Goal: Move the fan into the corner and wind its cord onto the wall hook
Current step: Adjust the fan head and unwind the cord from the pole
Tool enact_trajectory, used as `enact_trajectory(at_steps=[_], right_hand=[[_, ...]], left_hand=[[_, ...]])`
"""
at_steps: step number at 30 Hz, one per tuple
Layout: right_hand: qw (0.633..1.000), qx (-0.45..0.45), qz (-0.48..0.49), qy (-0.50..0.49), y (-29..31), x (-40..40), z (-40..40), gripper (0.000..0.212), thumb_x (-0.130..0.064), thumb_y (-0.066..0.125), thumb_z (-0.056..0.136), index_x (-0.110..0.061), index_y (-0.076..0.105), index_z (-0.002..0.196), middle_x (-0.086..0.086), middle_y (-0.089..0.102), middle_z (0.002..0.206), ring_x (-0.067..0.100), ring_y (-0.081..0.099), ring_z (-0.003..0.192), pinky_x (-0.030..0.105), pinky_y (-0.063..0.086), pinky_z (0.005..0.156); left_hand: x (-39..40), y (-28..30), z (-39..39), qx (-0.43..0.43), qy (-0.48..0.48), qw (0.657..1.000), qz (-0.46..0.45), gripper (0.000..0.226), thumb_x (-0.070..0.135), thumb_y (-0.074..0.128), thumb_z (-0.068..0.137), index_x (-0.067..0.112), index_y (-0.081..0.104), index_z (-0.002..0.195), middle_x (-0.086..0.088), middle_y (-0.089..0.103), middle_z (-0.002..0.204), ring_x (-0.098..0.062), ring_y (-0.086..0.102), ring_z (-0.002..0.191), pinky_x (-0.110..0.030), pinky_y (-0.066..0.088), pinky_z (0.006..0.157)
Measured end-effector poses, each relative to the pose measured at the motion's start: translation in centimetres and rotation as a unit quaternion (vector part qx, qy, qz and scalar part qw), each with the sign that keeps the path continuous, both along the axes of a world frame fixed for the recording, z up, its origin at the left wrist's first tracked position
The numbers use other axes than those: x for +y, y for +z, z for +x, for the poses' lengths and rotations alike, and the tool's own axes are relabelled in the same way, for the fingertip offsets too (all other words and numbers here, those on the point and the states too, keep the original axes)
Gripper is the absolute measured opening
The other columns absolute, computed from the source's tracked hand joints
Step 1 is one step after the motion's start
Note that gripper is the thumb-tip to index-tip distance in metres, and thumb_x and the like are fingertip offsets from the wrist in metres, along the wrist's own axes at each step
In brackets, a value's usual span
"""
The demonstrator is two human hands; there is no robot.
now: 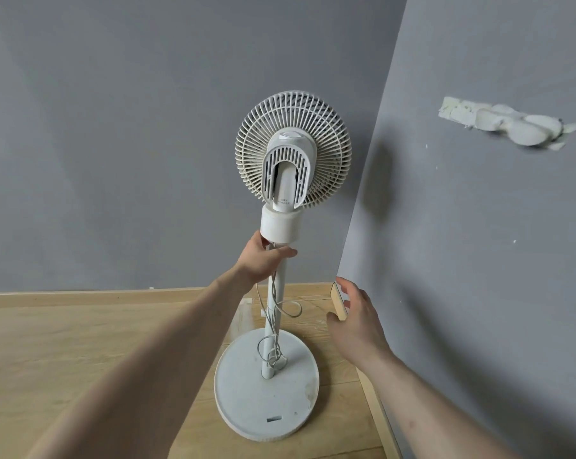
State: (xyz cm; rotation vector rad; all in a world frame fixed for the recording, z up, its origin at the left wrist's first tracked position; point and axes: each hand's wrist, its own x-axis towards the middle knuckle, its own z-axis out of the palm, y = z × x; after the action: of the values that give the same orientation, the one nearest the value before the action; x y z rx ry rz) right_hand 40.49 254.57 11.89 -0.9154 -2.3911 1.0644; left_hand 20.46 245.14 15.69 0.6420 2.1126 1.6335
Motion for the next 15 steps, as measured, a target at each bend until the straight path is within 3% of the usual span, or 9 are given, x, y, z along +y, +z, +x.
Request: enact_trajectory(at_steps=[4,8,15], right_hand=[[1.0,-0.012,-0.015,-0.009,0.0,1.3,1.0,0.067,-0.014,0.059,0.094,-0.034,0.032,0.152,-0.007,0.037,0.153,0.014,0.046,0.135,0.037,0.046,0.109],[0.999,-0.033,-0.019,-0.023,-0.1,2.4,1.4,0.066,-0.016,0.058,0.094,-0.035,0.032,0.151,-0.007,0.037,0.152,0.016,0.047,0.134,0.035,0.045,0.107],[0.998,-0.028,-0.043,-0.033,0.0,3.1,-0.4,0.067,-0.016,0.06,0.093,-0.033,0.034,0.152,-0.005,0.039,0.152,0.018,0.047,0.135,0.039,0.044,0.11]], left_hand=[[0.7,-0.3,-0.5,-0.008,-0.01,1.0,0.01,0.039,0.019,0.075,0.085,0.017,0.06,0.122,-0.006,0.067,0.111,-0.021,0.062,0.1,-0.028,0.048,0.074],[0.8,-0.9,-1.0,0.023,-0.013,0.999,-0.033,0.026,0.021,0.072,0.089,0.013,0.063,0.112,-0.001,0.066,0.096,-0.017,0.06,0.088,-0.027,0.047,0.071],[1.2,-1.6,0.4,0.058,0.038,0.997,-0.035,0.024,0.024,0.076,0.084,0.017,0.062,0.102,0.006,0.065,0.083,-0.012,0.061,0.078,-0.026,0.046,0.067]])
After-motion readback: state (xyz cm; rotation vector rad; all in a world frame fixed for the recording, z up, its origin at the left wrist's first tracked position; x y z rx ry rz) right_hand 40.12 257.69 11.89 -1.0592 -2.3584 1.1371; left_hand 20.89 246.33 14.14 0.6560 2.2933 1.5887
